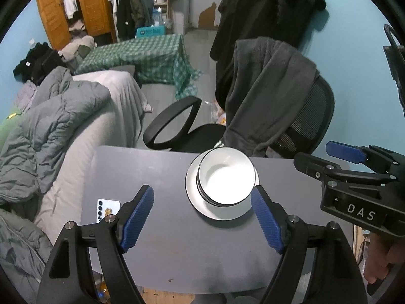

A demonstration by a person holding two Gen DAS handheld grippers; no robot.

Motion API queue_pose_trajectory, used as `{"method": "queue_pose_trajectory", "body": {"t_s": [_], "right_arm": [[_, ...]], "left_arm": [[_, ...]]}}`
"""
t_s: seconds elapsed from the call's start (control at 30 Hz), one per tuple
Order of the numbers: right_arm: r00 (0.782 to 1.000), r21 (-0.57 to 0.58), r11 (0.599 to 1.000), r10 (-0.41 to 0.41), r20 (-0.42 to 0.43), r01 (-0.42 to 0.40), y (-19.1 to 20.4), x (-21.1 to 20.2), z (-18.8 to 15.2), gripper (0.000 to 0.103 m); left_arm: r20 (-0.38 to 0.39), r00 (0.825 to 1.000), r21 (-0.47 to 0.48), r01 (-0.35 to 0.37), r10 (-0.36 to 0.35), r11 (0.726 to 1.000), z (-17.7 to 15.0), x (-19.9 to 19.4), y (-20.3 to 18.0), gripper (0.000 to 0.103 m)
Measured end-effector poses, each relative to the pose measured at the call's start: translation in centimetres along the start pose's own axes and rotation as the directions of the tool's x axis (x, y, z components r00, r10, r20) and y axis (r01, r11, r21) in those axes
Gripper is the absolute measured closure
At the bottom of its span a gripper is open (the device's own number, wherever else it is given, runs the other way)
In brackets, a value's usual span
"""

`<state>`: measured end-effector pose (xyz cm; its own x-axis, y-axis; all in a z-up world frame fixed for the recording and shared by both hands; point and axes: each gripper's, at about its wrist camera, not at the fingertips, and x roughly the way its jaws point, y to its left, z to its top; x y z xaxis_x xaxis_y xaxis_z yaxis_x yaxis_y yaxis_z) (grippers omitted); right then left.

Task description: Organize plates and bowls

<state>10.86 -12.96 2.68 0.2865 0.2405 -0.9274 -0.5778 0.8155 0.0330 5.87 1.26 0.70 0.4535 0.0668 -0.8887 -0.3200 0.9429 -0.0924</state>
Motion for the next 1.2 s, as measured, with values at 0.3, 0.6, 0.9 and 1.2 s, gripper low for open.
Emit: {"method": "queue_pose_trajectory", "body": {"t_s": [0.3, 0.6, 0.9, 1.2], "right_arm": [[0.997, 0.015, 1.000, -0.027, 0.067, 0.026, 0.7, -3.3, -0.9, 0.038], [0.996, 0.032, 0.999, -0.021, 0.088, 0.018, 1.0, -4.8, -1.6, 0.038], [0.995, 0.021, 1.000, -0.016, 0.097, 0.014, 1.6, -5.5, -2.1, 0.038], [0.995, 0.035, 0.999, -0.017, 0.099, 0.013, 1.7, -5.7, -2.0, 0.038]], "left_arm": [[0.063, 0.998, 0.010, 0.000, -0.001, 1.000, -0.6, -3.7, 0.1, 0.018], [0.085, 0.996, -0.040, 0.030, -0.027, 0.999, -1.3, -5.5, 0.8, 0.018], [0.082, 0.996, -0.031, 0.026, -0.023, 0.999, -1.2, -5.3, 0.6, 0.018], [0.088, 0.996, -0.029, 0.029, -0.026, 0.999, -1.3, -5.7, 0.7, 0.018]]}}
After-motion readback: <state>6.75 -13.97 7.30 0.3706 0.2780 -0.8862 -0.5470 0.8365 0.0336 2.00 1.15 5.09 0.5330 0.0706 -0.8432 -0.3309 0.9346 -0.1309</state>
